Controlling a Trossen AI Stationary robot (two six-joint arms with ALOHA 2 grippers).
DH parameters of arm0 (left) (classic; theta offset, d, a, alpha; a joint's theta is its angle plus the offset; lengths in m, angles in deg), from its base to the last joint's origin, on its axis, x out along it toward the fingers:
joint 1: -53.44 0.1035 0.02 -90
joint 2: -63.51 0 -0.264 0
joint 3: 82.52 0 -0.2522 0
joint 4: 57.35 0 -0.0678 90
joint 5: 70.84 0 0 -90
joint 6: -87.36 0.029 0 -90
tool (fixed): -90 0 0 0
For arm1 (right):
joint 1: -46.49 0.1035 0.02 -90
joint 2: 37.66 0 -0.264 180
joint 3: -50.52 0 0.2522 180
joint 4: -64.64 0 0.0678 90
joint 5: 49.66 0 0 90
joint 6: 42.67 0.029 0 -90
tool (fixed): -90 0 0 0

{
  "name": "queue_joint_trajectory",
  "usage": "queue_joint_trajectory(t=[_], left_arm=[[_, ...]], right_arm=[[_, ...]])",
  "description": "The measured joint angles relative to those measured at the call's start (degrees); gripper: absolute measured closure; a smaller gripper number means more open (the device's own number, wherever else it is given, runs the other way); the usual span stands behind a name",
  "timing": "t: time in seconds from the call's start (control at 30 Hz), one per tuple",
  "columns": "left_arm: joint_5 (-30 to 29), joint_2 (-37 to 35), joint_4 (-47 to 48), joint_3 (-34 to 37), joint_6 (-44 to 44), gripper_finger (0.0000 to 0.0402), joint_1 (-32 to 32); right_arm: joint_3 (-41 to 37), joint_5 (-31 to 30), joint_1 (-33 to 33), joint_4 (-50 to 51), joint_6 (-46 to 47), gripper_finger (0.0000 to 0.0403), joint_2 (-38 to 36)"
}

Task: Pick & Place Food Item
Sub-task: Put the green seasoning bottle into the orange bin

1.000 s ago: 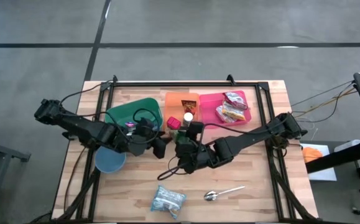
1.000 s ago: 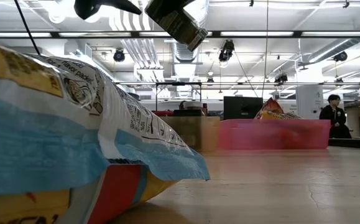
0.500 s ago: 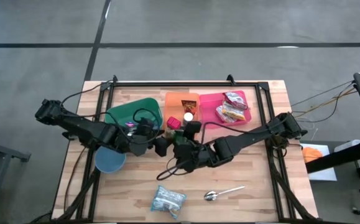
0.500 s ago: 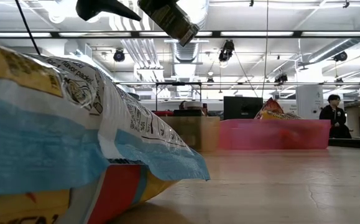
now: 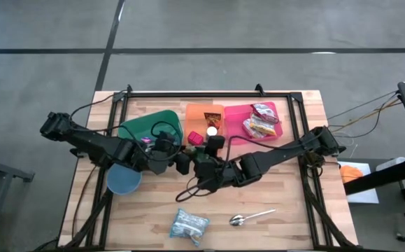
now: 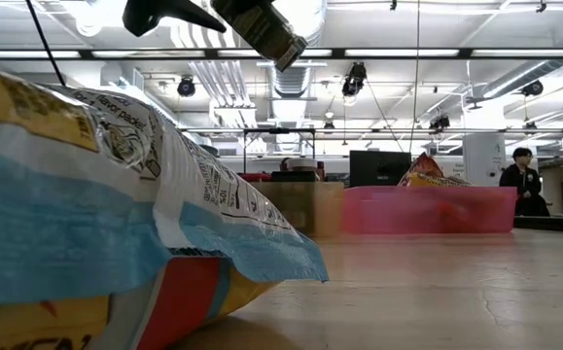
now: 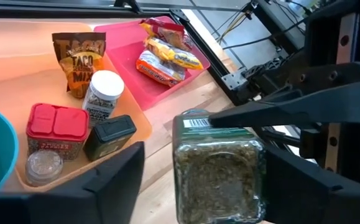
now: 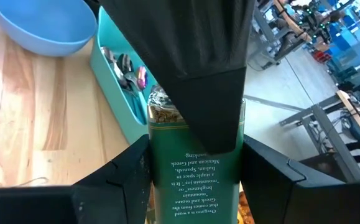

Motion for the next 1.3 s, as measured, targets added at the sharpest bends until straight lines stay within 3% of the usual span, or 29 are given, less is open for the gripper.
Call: queue_joint_trajectory(t=[0.27, 0.67, 0.9, 1.13, 1.3], left_arm=[[0.26, 0.11, -0.40, -0.07, -1.15, 0.0173, 0.27], [2.07, 0.05, -0.34, -0.11, -0.85, 0.0182, 0.37], [2.28, 0.02, -0.38, -0.11, 0.57, 0.0218, 0.44], [3.51, 0.37, 0.54, 0.10, 5.12, 0.0218, 0.48], [3.33, -0.25, 1.36, 0.11, 6.43, 0.0218, 0.46]], right_arm=[[-0.07, 0.02, -0.09, -2.59, -2.58, 0.0211, 0.00], [-0.11, -0.14, -0.03, -4.48, -5.35, 0.0211, 0.02], [-0.11, -0.59, 0.02, -4.56, -5.99, 0.0211, 0.07], [0.11, 0.52, 0.19, -6.55, -4.65, 0.0127, 0.01], [0.11, -0.25, 0.85, -5.70, -4.42, 0.0103, -0.11]])
